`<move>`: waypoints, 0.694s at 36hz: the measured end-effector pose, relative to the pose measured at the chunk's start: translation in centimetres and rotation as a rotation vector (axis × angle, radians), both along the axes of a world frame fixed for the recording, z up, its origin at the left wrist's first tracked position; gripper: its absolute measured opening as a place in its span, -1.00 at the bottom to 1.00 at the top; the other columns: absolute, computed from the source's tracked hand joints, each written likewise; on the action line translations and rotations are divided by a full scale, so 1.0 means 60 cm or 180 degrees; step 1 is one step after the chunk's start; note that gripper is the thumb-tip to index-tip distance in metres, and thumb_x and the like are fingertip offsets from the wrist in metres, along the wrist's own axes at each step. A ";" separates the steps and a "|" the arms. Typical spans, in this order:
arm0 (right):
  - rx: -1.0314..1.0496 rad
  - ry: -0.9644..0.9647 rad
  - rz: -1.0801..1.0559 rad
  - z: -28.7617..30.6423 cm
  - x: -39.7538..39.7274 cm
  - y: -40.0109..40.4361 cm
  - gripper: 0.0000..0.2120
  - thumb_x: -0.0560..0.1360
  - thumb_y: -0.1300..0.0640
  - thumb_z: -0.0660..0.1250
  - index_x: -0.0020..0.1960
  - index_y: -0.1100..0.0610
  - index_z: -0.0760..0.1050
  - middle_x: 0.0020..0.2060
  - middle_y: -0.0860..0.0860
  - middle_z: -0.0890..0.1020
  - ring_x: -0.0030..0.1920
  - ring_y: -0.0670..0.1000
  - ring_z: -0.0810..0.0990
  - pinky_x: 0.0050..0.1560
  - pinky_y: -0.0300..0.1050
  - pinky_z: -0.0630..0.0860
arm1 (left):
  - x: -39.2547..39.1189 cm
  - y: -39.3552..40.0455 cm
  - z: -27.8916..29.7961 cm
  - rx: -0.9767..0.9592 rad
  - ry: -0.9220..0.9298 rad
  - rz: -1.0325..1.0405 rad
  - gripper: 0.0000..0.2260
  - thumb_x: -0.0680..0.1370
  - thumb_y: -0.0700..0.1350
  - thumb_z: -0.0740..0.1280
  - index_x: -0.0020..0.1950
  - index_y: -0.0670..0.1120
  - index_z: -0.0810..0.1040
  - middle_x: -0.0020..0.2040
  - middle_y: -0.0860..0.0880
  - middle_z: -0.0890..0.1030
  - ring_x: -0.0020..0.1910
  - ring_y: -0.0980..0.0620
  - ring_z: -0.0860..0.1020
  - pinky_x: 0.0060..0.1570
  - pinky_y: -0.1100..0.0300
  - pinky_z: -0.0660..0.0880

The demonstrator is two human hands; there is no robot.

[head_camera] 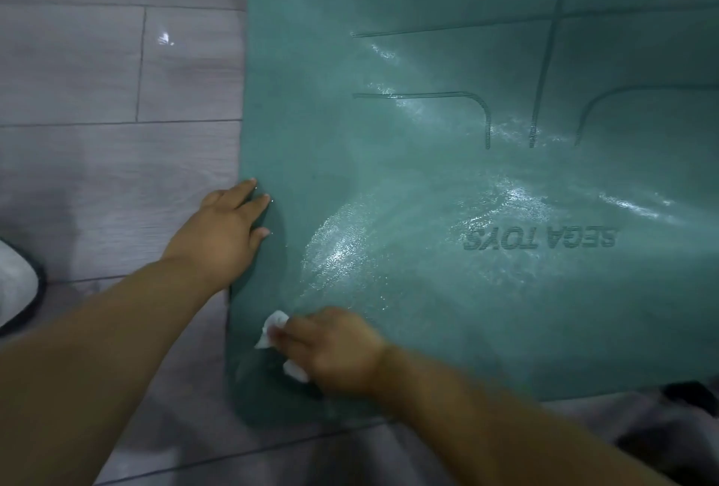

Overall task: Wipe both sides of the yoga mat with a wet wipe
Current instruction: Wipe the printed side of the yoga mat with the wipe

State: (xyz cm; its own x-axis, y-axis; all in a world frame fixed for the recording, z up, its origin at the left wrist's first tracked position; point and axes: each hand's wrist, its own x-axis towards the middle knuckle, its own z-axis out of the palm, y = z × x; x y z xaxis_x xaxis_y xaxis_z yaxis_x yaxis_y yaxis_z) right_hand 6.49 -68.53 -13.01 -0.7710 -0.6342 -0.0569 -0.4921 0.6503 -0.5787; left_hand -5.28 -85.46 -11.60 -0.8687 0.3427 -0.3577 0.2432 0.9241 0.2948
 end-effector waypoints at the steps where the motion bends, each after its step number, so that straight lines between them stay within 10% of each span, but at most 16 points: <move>1: 0.0034 -0.0170 -0.0077 0.005 -0.023 0.018 -0.76 0.44 0.10 0.31 0.09 0.10 0.59 -0.08 0.05 0.64 -0.23 0.06 0.58 -0.24 -0.17 0.45 | 0.000 -0.007 -0.002 0.0038 0.0014 -0.0019 -0.54 0.56 -0.11 0.31 0.44 -0.17 0.35 0.51 -0.12 0.22 0.41 -0.24 0.24 0.42 -0.02 0.21; 9: 0.0687 0.0015 -0.4150 -0.016 -0.198 0.190 -0.62 0.55 0.25 0.15 0.35 0.12 0.42 0.29 0.09 0.42 0.19 0.13 0.51 0.20 -0.13 0.38 | -0.003 -0.045 -0.027 -0.0074 0.0585 -0.0235 -0.60 0.54 0.03 0.25 0.32 -0.11 0.50 0.36 -0.08 0.46 0.07 -0.25 0.40 0.01 -0.19 0.49; 15: 0.0364 0.0553 -0.1964 -0.037 -0.169 -0.019 -0.63 0.47 0.09 0.11 0.22 0.03 0.50 0.17 0.00 0.55 -0.01 0.11 0.59 -0.06 -0.13 0.46 | -0.054 -0.054 -0.042 -0.0424 0.0235 -0.0140 -0.40 0.54 0.22 -0.19 0.49 0.03 0.26 0.50 0.03 0.24 0.25 -0.20 0.39 0.23 -0.16 0.33; 20: 0.0037 0.0762 0.0255 -0.025 -0.123 -0.060 -0.70 0.34 0.13 0.39 0.03 0.20 0.63 -0.09 0.08 0.66 -0.38 0.12 0.61 -0.45 -0.14 0.51 | -0.083 -0.045 -0.038 -0.0447 0.0413 -0.0062 -0.53 0.61 0.20 -0.10 0.52 0.18 0.09 0.55 0.16 0.02 0.34 -0.12 0.16 0.30 -0.03 0.17; 22: 0.0059 0.0637 0.0144 -0.014 -0.151 -0.022 -0.73 0.34 0.09 0.39 0.04 0.05 0.63 -0.12 -0.03 0.67 -0.30 0.04 0.60 -0.35 -0.19 0.50 | -0.089 -0.043 -0.031 -0.0456 0.0363 -0.0016 -0.56 0.63 0.15 -0.03 0.52 0.21 0.05 0.54 0.21 -0.03 0.34 -0.09 0.11 0.25 0.01 0.12; 25: 0.0284 0.0242 -0.1733 -0.011 -0.212 0.061 -0.69 0.50 0.11 0.20 0.19 -0.14 0.51 0.14 -0.11 0.57 0.06 -0.09 0.51 0.09 -0.24 0.37 | -0.093 -0.042 -0.028 -0.0406 0.0391 -0.0037 -0.56 0.62 0.16 -0.04 0.52 0.23 0.04 0.53 0.24 -0.03 0.35 -0.07 0.11 0.19 0.05 0.07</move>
